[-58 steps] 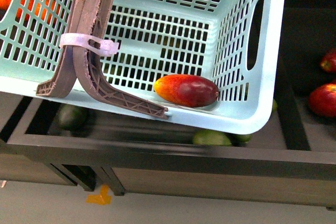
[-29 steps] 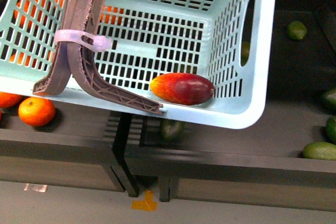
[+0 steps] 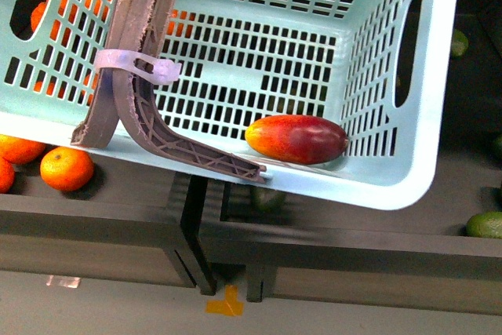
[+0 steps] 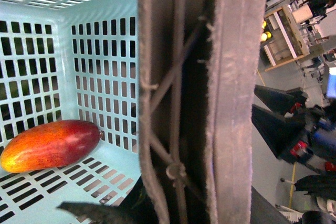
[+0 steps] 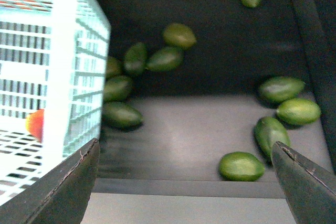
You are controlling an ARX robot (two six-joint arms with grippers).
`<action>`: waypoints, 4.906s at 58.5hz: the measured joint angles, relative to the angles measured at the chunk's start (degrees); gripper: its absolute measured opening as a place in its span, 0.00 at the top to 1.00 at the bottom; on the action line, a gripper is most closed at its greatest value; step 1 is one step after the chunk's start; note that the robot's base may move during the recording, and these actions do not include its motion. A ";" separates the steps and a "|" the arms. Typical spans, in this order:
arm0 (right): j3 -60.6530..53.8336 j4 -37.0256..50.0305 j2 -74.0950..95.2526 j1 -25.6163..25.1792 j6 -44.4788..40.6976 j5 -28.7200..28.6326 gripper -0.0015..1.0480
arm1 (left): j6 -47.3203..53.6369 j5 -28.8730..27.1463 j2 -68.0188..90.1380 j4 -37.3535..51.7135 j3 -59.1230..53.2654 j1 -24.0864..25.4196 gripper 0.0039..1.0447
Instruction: Pick mango and avocado into basket
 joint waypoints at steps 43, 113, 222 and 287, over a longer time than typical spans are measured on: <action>30.95 -3.56 67.56 -21.00 -19.28 7.69 0.08 | -0.04 -1.36 0.00 0.00 0.00 0.55 0.86; 51.04 -4.26 90.64 -22.64 -11.32 -0.90 0.08 | -0.04 -1.07 0.00 0.00 0.00 0.42 0.86; 42.58 0.66 40.63 -6.49 9.64 -24.96 0.45 | -0.02 -1.05 0.00 0.00 0.00 0.42 0.86; 29.94 6.67 24.26 18.88 9.25 0.24 0.08 | -0.07 -1.33 0.02 -0.02 0.00 0.44 0.86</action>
